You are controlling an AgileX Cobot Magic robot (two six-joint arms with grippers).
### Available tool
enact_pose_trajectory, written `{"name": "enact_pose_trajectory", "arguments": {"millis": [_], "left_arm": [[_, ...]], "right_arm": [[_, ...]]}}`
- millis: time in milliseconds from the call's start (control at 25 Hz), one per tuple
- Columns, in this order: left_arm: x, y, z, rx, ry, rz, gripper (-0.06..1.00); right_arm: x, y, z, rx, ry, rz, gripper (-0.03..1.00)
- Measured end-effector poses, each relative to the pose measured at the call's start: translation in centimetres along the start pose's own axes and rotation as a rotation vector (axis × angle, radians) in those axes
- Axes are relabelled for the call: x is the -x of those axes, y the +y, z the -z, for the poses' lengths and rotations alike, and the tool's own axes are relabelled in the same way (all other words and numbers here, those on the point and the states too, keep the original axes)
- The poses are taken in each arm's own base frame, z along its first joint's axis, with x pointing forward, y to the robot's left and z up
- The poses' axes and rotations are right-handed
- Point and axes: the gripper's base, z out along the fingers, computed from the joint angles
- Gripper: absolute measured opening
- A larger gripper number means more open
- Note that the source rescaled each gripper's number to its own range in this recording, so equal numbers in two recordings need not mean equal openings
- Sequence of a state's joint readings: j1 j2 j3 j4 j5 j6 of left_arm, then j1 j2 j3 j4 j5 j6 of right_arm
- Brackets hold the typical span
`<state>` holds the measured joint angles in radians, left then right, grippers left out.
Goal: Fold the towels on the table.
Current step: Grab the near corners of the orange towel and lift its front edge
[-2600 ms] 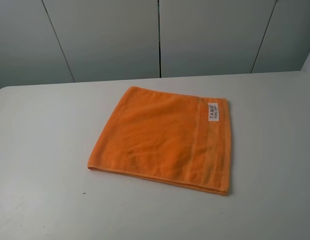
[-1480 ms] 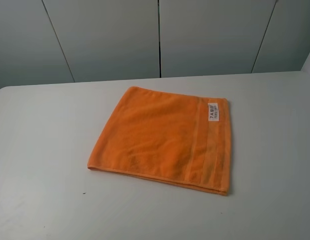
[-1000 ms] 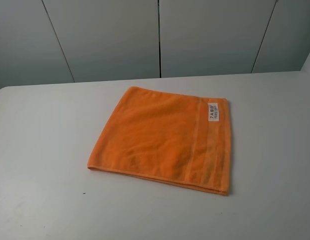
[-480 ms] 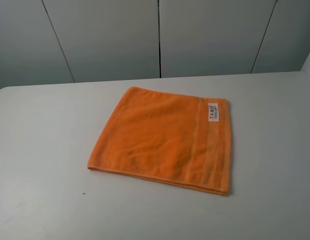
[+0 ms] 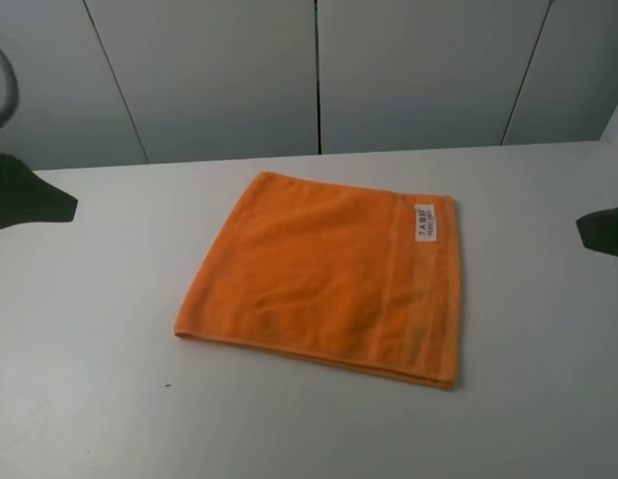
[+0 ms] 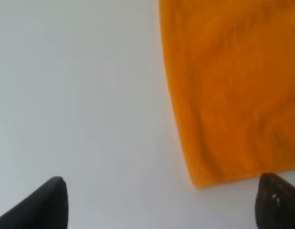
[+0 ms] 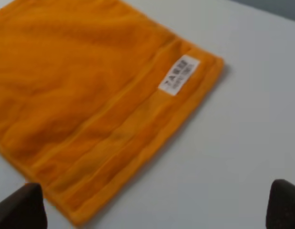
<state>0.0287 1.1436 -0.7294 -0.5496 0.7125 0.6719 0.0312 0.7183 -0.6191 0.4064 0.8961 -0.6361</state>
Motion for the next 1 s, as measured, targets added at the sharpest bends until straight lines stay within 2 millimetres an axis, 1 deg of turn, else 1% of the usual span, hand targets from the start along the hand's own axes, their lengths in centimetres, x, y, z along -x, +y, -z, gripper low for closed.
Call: {"name": "enact_pose_trajectory", "arguments": {"millis": [40, 120, 240, 320, 400, 440, 520, 560, 680, 720, 880, 1000], "left_arm": [[0.3, 0.4, -1.3, -0.027, 0.033, -0.03, 1.0], [0.8, 0.7, -3.9, -0.074, 0.097, -0.13, 1.0], [1.1, 0.4, -7.1, -0.13, 0.162, -0.288, 1.0], [1.3, -0.2, -8.7, -0.168, 0.186, -0.414, 1.0], [1.3, -1.3, -10.0, -0.208, 0.2, -0.547, 1.0], [1.2, -2.1, -10.7, -0.23, 0.205, -0.625, 1.0], [0.9, -3.5, -11.5, -0.26, 0.222, -0.729, 1.0], [0.7, -4.3, -11.8, -0.271, 0.237, -0.795, 1.0], [0.3, -6.3, -12.3, -0.268, 0.259, -1.003, 1.0], [0.2, -6.9, -12.4, -0.266, 0.262, -1.042, 1.0], [-0.1, -8.0, -12.5, -0.281, 0.273, -1.114, 1.0], [-0.6, -8.0, -12.4, -0.302, 0.32, -1.139, 1.0]], "right_arm": [[0.5, 0.0, -1.0, 0.043, 0.035, 0.03, 1.0], [1.2, 0.0, -3.5, 0.133, 0.133, 0.08, 1.0], [1.3, 0.9, -7.4, 0.227, 0.283, 0.175, 1.0], [1.0, 1.7, -9.6, 0.258, 0.366, 0.265, 1.0], [0.6, 3.3, -11.6, 0.289, 0.439, 0.381, 1.0], [0.3, 4.0, -12.4, 0.3, 0.471, 0.424, 1.0], [-0.2, 5.6, -13.6, 0.314, 0.52, 0.518, 1.0], [-0.5, 6.3, -14.2, 0.314, 0.542, 0.536, 1.0], [-1.1, 7.6, -15.9, 0.3, 0.576, 0.571, 1.0], [-1.3, 7.9, -16.5, 0.299, 0.578, 0.579, 1.0], [-2.2, 9.1, -18.1, 0.312, 0.611, 0.626, 1.0], [-3.0, 9.9, -18.8, 0.321, 0.647, 0.693, 1.0]]}}
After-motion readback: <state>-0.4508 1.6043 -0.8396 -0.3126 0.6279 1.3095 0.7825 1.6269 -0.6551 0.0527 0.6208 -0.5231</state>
